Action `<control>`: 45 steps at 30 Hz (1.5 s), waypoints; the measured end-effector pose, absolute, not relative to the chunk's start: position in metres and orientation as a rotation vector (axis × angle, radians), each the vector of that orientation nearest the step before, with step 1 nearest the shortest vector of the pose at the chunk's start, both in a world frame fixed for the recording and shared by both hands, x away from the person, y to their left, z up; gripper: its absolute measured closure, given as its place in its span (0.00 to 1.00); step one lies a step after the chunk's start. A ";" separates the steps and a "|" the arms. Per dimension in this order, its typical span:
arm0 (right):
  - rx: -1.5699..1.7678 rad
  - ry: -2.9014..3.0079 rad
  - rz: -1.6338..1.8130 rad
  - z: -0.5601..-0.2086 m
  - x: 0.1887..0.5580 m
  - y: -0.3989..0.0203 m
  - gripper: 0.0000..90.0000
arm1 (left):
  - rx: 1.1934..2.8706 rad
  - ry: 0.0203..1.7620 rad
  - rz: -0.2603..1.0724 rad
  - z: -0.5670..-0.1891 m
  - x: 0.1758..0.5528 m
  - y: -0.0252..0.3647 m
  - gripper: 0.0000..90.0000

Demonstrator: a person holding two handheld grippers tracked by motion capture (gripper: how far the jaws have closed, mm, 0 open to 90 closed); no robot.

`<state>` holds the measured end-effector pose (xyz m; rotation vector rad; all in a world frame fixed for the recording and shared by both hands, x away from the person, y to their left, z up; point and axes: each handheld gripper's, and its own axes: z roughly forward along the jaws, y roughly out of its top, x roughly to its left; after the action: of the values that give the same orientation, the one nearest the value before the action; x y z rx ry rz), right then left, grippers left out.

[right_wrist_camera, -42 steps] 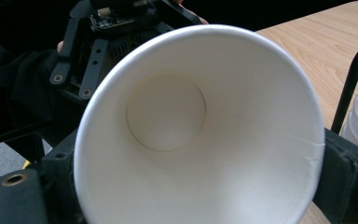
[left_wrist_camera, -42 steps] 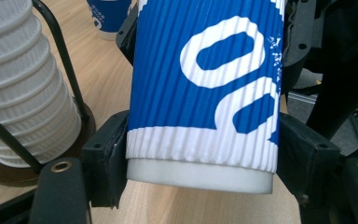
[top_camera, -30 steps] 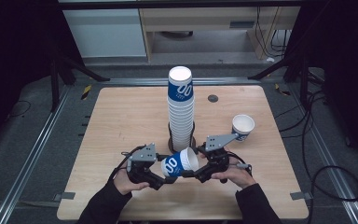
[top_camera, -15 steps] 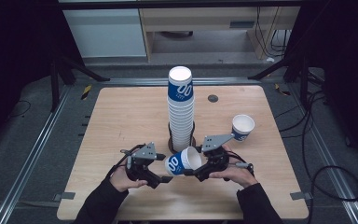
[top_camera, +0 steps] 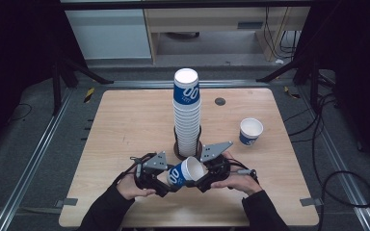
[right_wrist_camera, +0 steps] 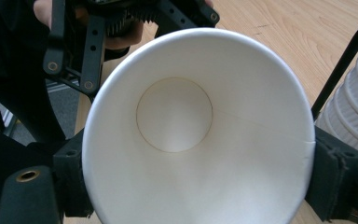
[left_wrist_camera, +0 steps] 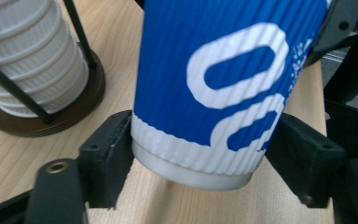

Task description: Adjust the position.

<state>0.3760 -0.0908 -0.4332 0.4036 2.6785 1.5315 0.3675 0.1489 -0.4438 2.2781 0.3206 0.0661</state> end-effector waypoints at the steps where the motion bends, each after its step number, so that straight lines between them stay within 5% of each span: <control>1: 0.406 2.681 1.533 -0.433 0.376 -0.091 0.17 | 2.275 0.315 0.067 -0.443 0.367 0.149 0.29; 45: 0.516 2.422 1.874 -0.417 0.380 -0.106 0.08 | 2.046 0.398 0.171 -0.423 0.363 0.162 0.31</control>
<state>0.3795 -0.1057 -0.4172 0.5164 2.4218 1.8743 0.3625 0.1624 -0.4231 2.0458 0.3984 0.1710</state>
